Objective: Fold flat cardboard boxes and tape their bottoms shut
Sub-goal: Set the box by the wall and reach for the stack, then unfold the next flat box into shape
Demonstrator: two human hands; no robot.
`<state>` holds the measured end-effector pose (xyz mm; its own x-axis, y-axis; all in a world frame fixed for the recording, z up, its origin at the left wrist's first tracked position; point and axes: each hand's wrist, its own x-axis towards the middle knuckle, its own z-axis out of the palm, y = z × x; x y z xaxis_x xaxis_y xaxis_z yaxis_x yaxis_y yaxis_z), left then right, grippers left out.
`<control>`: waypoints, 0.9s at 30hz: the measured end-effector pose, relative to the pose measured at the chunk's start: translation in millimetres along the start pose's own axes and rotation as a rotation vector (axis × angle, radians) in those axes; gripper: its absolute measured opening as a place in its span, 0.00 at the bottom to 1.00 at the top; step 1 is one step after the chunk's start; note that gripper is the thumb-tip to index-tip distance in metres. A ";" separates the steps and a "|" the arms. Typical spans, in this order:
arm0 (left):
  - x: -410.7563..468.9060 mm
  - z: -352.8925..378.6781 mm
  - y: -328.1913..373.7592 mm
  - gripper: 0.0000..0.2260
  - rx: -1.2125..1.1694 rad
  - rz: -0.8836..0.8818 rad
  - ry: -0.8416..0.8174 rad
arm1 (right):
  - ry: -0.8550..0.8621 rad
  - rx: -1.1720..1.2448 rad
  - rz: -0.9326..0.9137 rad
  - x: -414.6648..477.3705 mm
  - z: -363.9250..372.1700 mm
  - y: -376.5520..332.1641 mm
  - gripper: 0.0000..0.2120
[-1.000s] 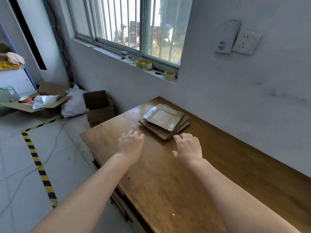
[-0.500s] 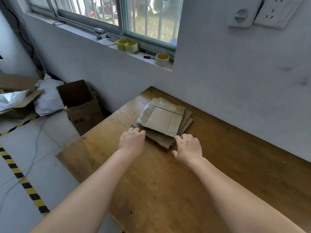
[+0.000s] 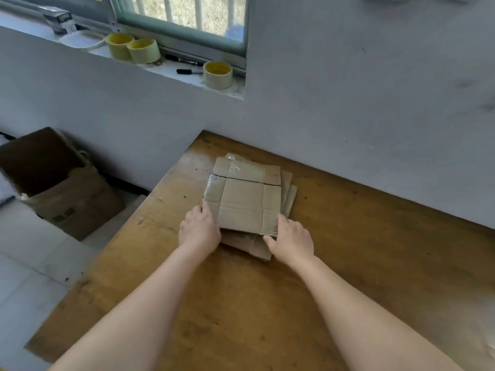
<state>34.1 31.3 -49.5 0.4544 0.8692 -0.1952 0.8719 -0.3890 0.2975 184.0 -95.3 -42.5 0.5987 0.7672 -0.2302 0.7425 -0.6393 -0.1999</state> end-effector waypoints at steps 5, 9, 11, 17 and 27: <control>15.2 -2.1 -3.1 0.21 -0.310 -0.116 0.059 | 0.062 0.360 0.222 7.2 2.0 -8.6 0.28; 20.6 -4.1 -0.3 0.19 -0.633 -0.260 -0.017 | 0.164 0.572 0.316 5.7 -3.3 -5.3 0.24; 15.2 -3.2 5.8 0.17 -0.828 -0.312 -0.012 | 0.196 0.642 0.318 0.2 -5.5 -1.7 0.21; -23.7 -1.4 36.7 0.14 -1.170 -0.336 0.044 | 0.343 0.856 0.332 -34.9 -14.0 16.0 0.14; -141.7 36.6 128.2 0.11 -1.370 -0.240 0.158 | 0.434 0.960 0.323 -134.4 -37.5 132.3 0.12</control>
<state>88.2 -152.9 -17.9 0.2166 0.9314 -0.2924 0.0139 0.2965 0.9549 213.0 -281.0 -2.4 0.9169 0.3892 -0.0881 0.1021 -0.4421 -0.8911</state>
